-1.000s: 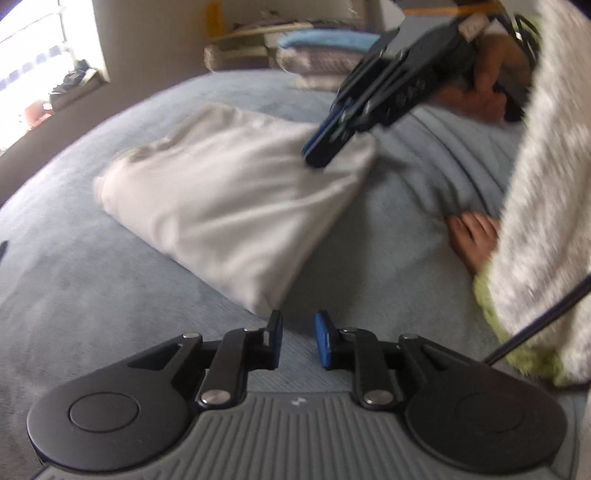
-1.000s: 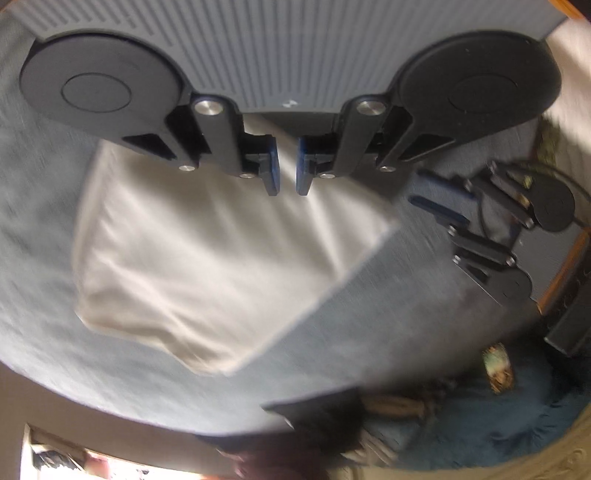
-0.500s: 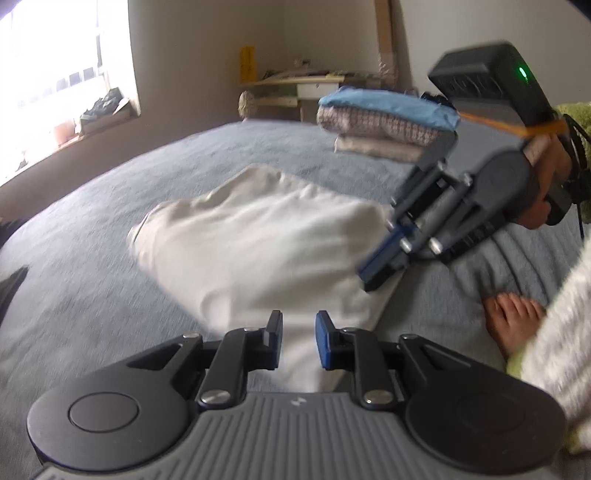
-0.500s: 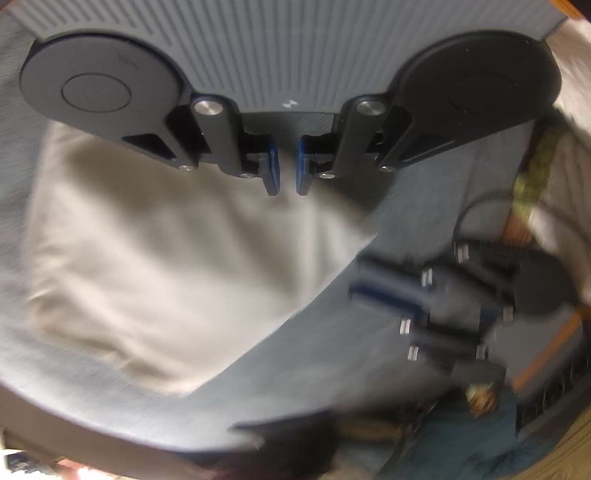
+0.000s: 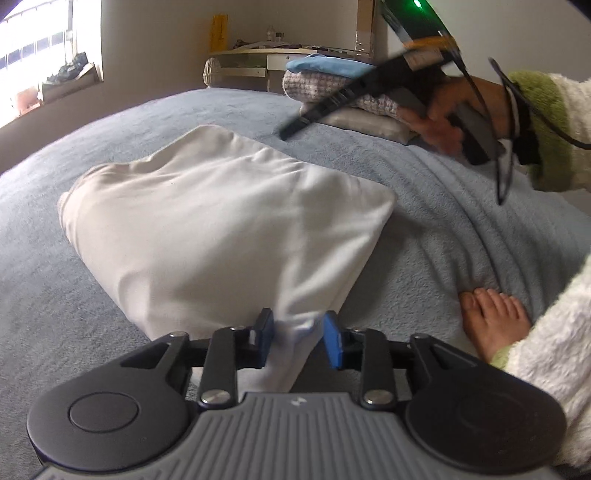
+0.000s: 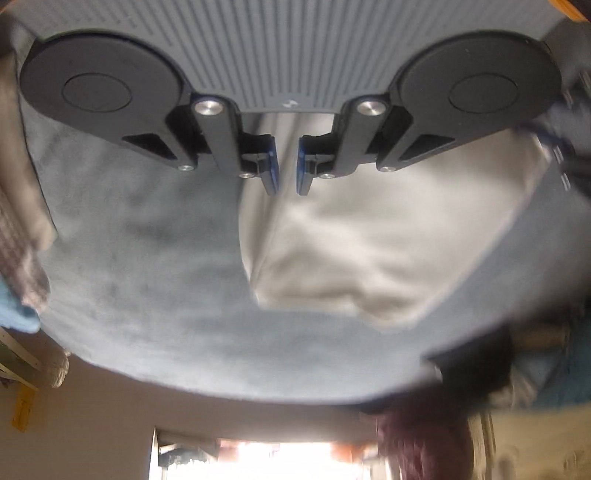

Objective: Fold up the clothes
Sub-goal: 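Smooth the folded sweatshirt top with the right gripper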

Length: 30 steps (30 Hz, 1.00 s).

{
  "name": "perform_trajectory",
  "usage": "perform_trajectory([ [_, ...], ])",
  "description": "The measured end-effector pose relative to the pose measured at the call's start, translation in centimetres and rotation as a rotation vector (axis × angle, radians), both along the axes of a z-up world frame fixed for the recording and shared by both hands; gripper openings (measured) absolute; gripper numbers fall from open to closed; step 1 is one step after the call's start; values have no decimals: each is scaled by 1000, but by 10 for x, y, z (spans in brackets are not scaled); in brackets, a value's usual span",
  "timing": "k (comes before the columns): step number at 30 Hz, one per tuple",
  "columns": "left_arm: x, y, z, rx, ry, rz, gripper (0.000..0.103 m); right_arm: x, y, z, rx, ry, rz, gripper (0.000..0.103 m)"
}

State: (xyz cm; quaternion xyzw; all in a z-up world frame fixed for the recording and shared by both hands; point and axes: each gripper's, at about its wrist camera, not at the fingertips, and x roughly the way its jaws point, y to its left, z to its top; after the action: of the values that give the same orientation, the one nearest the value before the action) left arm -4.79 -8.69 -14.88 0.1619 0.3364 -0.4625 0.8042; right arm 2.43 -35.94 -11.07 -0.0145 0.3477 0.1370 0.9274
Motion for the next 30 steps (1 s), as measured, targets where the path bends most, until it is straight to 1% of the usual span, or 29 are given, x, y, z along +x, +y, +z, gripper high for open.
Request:
perform_trajectory([
  [3,2,1,0,-14,22,10,37,23,21,-3,27,15,118,10],
  [6,5,4,-1,-40,52,27,37,61,33,-15,12,39,140,8],
  [7,8,5,-1,-51,66,32,37,74,32,-19,-5,43,113,9],
  [9,13,7,-1,-72,93,42,37,100,25,-25,-52,45,26,5],
  [10,15,9,-2,-80,106,44,37,109,24,-23,-56,31,-1,5],
  [11,16,10,-2,-86,115,46,37,115,25,-17,-49,8,-17,9],
  [12,18,11,-3,-92,121,45,37,118,29,-10,-37,-15,-3,10],
  [13,19,11,-3,-97,126,45,37,117,37,-3,-28,-36,39,10],
  [15,19,13,-4,-107,132,43,37,116,57,3,-4,-32,150,10],
  [17,18,14,-5,-118,136,41,38,120,73,-2,11,13,238,9],
  [18,18,15,-6,-125,139,40,38,127,78,-8,6,40,254,8],
  [20,16,16,-7,-136,138,39,40,150,81,-21,-15,69,205,7],
  [21,15,17,-7,-140,136,37,41,161,82,-28,-26,81,174,5],
  [23,13,18,-7,-143,135,36,41,177,82,-25,-23,53,86,11],
  [24,13,18,-8,-145,135,35,41,180,83,-19,-13,32,69,11],
  [25,13,18,-8,-148,137,35,41,178,85,-11,8,14,85,11],
  [27,16,19,-8,-159,154,39,41,168,93,3,56,5,173,11],
  [28,16,20,-8,-166,162,41,41,163,98,6,92,26,228,11],
  [30,17,22,-9,-176,170,40,41,159,108,4,162,99,336,11],
])
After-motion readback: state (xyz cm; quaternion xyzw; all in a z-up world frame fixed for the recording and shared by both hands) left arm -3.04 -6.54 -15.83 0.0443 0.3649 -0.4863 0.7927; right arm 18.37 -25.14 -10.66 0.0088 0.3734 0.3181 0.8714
